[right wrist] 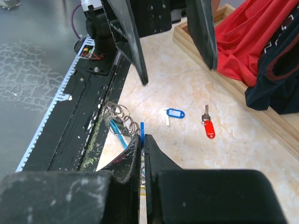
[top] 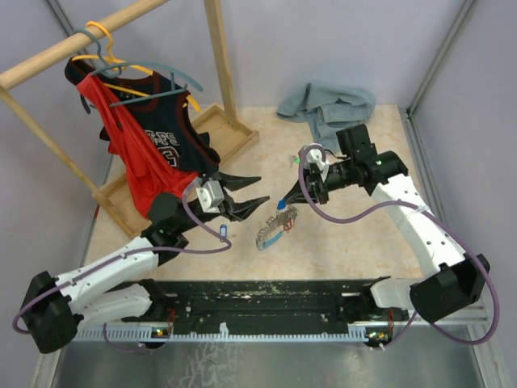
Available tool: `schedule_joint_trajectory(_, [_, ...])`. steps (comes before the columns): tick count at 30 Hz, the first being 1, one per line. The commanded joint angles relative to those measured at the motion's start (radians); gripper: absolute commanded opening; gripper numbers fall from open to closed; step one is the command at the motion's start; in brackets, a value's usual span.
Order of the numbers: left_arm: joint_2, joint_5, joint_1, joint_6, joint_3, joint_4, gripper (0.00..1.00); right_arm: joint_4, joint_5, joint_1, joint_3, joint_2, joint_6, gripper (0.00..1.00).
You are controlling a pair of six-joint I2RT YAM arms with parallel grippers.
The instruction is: Remove the keys from the keyring
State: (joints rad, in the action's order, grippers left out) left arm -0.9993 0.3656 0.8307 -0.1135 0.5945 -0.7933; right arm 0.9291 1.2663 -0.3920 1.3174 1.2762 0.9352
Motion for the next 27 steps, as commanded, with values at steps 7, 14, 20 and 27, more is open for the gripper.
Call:
schedule_joint_trajectory(7, [-0.073, 0.347, -0.115, 0.006, 0.108, 0.325, 0.52, 0.066, 0.064, -0.002, 0.067, -0.038, 0.123, 0.0])
schedule_joint_trajectory(14, [-0.197, 0.491, -0.156, 0.044, 0.155, 0.267, 0.33, 0.1, 0.063, -0.001, 0.064, -0.035, 0.177, 0.0])
schedule_joint_trajectory(20, [-0.249, 0.588, -0.156, 0.069, 0.154, 0.225, 0.35, 0.111, 0.061, -0.002, 0.061, -0.033, 0.192, 0.0])
schedule_joint_trajectory(27, [-0.274, 0.618, -0.154, 0.095, 0.123, 0.126, 0.34, 0.119, 0.064, -0.002, 0.061, -0.029, 0.203, 0.0])
